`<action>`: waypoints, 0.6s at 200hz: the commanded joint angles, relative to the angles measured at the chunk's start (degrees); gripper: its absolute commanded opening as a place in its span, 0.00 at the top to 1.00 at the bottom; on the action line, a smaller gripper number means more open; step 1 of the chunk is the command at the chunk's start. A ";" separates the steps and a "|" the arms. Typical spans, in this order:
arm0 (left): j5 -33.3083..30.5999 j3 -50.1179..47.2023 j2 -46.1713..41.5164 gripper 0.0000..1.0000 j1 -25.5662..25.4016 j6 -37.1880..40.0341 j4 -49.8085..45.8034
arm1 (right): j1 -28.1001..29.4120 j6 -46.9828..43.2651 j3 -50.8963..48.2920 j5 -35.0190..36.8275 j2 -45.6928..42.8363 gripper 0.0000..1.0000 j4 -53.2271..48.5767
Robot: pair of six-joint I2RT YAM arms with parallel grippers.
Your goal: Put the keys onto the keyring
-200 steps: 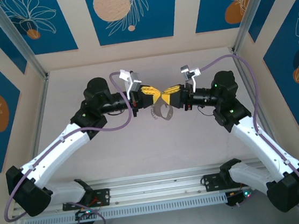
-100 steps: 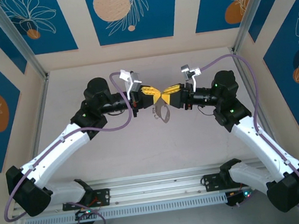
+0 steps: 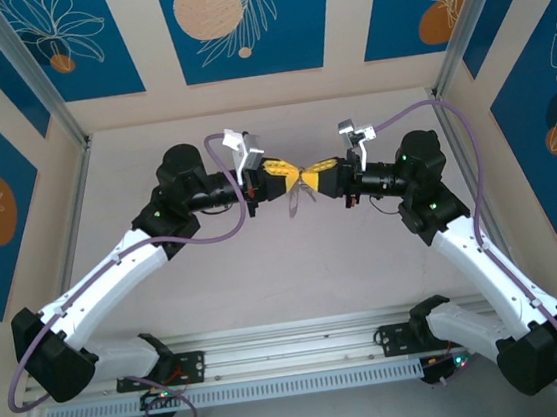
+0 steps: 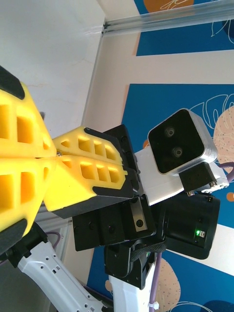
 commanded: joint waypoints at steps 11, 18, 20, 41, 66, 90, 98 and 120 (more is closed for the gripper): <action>2.24 1.44 0.56 1.00 -1.46 -0.11 1.35 | 0.24 -0.45 1.65 0.34 -0.54 1.00 0.15; 2.18 1.45 0.53 1.00 -1.46 -0.17 1.38 | 0.17 -0.57 1.59 0.49 -0.62 1.00 0.03; 2.10 1.47 0.53 1.00 -1.46 -0.21 1.33 | 0.15 -0.56 1.54 0.49 -0.59 1.00 -0.08; 0.59 1.30 0.11 1.00 -1.42 -0.45 1.48 | 0.01 -0.88 0.95 0.99 -0.90 1.00 -0.48; -1.13 1.27 -0.83 1.00 -1.45 -0.20 1.76 | -0.30 -1.00 -0.07 1.47 -1.12 1.00 -0.89; -1.64 1.86 -1.48 1.00 -1.46 0.46 0.85 | -0.64 -0.91 -1.08 2.27 -1.40 1.00 -1.18; -1.72 1.99 -1.63 1.00 -1.42 0.64 0.54 | -0.73 -0.83 -1.41 2.43 -1.46 1.00 -1.18; -2.51 2.00 -2.28 1.00 -1.45 0.83 0.45 | -0.91 -0.85 -1.88 2.70 -1.60 1.00 -1.47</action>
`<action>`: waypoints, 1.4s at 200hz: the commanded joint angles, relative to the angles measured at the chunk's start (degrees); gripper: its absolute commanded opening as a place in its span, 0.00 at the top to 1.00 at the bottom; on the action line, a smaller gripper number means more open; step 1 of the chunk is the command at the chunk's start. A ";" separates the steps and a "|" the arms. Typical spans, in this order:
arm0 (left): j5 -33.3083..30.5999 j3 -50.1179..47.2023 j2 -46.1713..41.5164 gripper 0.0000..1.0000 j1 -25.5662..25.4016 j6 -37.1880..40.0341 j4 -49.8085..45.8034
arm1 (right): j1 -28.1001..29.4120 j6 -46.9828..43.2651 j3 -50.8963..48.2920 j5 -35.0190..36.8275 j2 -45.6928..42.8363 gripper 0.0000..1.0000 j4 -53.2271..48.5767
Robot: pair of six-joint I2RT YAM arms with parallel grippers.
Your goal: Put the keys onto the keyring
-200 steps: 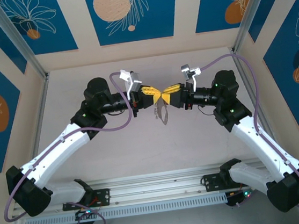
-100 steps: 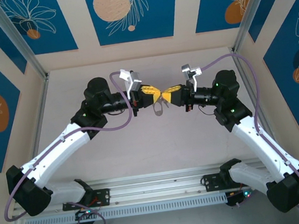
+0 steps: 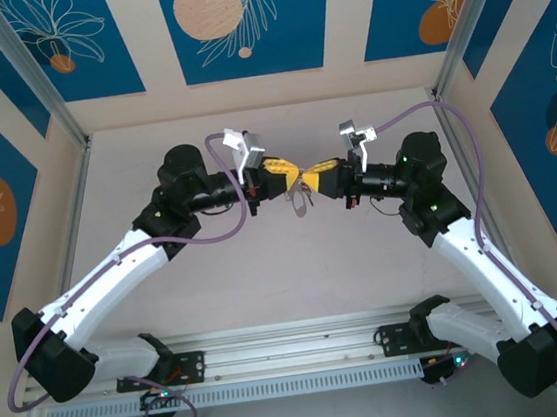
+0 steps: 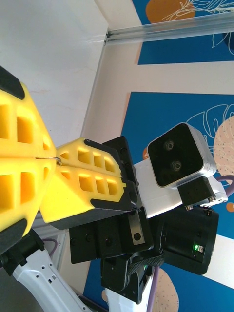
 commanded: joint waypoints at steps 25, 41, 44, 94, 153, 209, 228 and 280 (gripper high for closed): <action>-0.69 1.97 -2.91 1.00 -1.16 1.17 0.86 | -0.67 -0.78 -1.51 2.26 -0.86 1.00 -1.45; -0.97 2.08 -3.27 1.00 -1.11 1.44 0.77 | -0.82 -0.84 -1.77 2.41 -0.87 1.00 -1.53; -1.00 2.03 -3.33 1.00 -1.15 1.50 0.69 | -0.84 -0.79 -1.79 2.43 -0.94 1.00 -1.59; -2.45 2.19 -4.32 1.00 -1.16 2.32 0.35 | -1.20 -0.78 -2.79 3.05 -0.86 1.00 -1.85; -3.65 2.46 -5.03 1.00 -1.03 3.03 0.15 | -1.71 -0.69 -3.96 3.31 -0.94 1.00 -1.94; -7.25 2.47 -5.34 0.75 -1.07 5.02 -3.24 | -2.34 -1.34 -3.79 2.92 -1.56 1.00 -3.69; -9.88 2.69 -5.34 0.48 -1.04 6.48 -5.63 | -2.51 -2.11 -3.01 2.72 -1.47 1.00 -5.16; -20.22 4.20 -5.09 0.00 -0.91 8.42 -10.20 | -2.69 -6.97 2.17 2.18 -0.34 1.00 -12.67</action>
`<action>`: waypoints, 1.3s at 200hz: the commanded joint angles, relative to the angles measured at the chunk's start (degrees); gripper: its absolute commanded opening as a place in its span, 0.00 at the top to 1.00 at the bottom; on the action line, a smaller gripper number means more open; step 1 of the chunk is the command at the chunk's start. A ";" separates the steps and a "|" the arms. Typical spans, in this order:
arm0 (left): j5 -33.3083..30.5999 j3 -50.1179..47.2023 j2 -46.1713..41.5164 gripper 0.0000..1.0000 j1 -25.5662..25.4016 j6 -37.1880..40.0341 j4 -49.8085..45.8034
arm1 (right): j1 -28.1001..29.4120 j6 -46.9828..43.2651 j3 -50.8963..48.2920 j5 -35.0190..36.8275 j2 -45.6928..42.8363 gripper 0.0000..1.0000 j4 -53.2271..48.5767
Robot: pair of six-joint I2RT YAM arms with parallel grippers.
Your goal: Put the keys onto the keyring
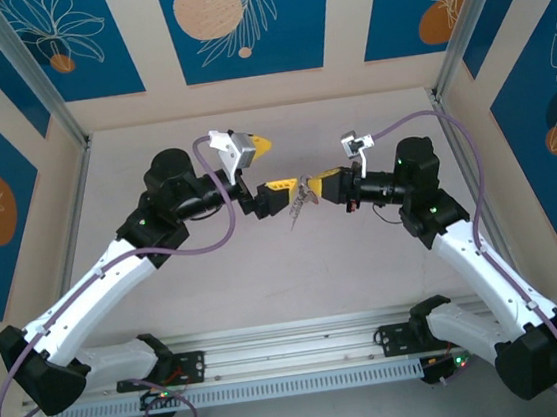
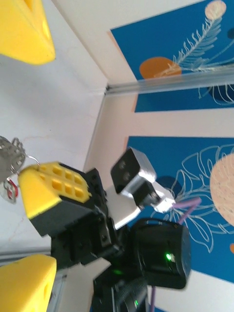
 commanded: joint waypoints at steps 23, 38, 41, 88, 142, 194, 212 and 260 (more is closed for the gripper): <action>-16.73 2.09 -1.04 0.00 -0.26 -2.64 -1.77 | -0.40 -7.27 7.21 -0.65 0.76 1.00 -7.55; -20.22 2.79 -0.81 0.00 -0.30 -0.79 -2.68 | -0.50 -8.55 8.61 -0.68 1.27 1.00 -8.82; -20.52 3.18 -0.71 0.00 -0.30 -0.39 -3.22 | -0.51 -8.71 8.87 -0.69 1.33 1.00 -9.08; -30.70 7.93 1.89 0.00 -0.39 -0.91 -9.47 | -0.68 -10.96 12.08 0.78 2.53 1.00 -11.89; -33.02 12.73 5.41 0.00 -0.57 3.15 -17.25 | -0.70 -14.20 15.75 4.50 4.53 1.00 -17.37; -19.69 19.82 10.91 0.00 -0.31 14.45 -24.69 | -2.16 -17.81 16.59 4.18 4.45 1.00 -16.99; -16.92 22.74 12.85 0.00 -0.11 18.60 -27.15 | -2.67 -20.96 18.53 2.89 5.55 1.00 -19.78; -5.49 30.67 17.44 0.00 2.60 22.75 -35.20 | -3.57 -28.48 22.83 -0.87 9.23 1.00 -26.36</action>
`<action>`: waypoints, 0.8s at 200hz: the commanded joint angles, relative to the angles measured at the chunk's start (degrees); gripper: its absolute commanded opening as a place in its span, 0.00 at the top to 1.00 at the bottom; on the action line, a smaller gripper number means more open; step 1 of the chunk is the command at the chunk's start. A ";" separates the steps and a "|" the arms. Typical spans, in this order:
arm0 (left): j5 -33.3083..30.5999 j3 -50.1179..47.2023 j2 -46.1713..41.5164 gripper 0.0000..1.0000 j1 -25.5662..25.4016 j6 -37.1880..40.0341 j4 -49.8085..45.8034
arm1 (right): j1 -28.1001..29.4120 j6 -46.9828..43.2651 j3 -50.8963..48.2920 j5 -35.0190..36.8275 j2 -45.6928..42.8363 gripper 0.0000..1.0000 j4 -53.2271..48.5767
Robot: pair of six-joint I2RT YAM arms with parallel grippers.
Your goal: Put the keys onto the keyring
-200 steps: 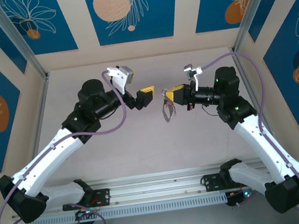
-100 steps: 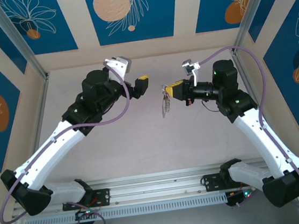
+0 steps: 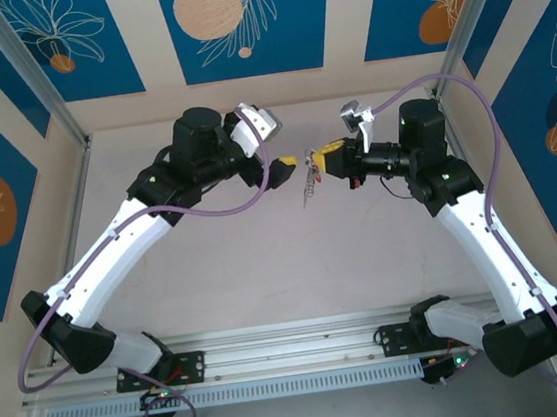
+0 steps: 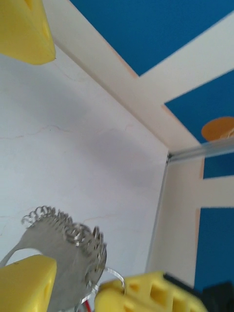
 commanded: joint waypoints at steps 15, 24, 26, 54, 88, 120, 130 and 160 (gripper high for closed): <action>13.83 9.30 4.29 0.04 2.79 3.17 -10.80 | -0.87 -6.52 3.02 -3.41 2.03 1.00 -5.23; 16.48 10.76 5.20 0.07 3.57 2.93 -12.84 | -0.91 -7.12 3.28 -3.54 2.53 1.00 -5.82; 16.98 11.03 5.42 0.08 3.70 2.91 -13.20 | -0.89 -7.29 3.32 -3.54 2.65 1.00 -5.96; 24.34 11.25 5.99 0.18 6.55 0.78 -15.16 | -1.33 -8.88 3.27 -2.71 3.67 1.00 -7.16; 33.43 0.82 3.02 0.28 10.61 -12.05 -0.86 | -2.10 -6.09 1.18 -3.53 3.21 1.00 -3.54; 30.59 -11.22 -0.77 0.22 10.78 -27.19 17.86 | -2.32 -0.54 -1.90 -4.03 1.80 1.00 2.38; 28.66 -14.06 -1.55 0.18 10.78 -31.98 22.37 | -2.31 0.69 -2.43 -4.07 1.38 1.00 3.50; 19.28 -18.81 -3.12 0.08 10.15 -42.30 28.41 | -2.38 3.61 -3.34 -4.87 0.88 1.00 6.09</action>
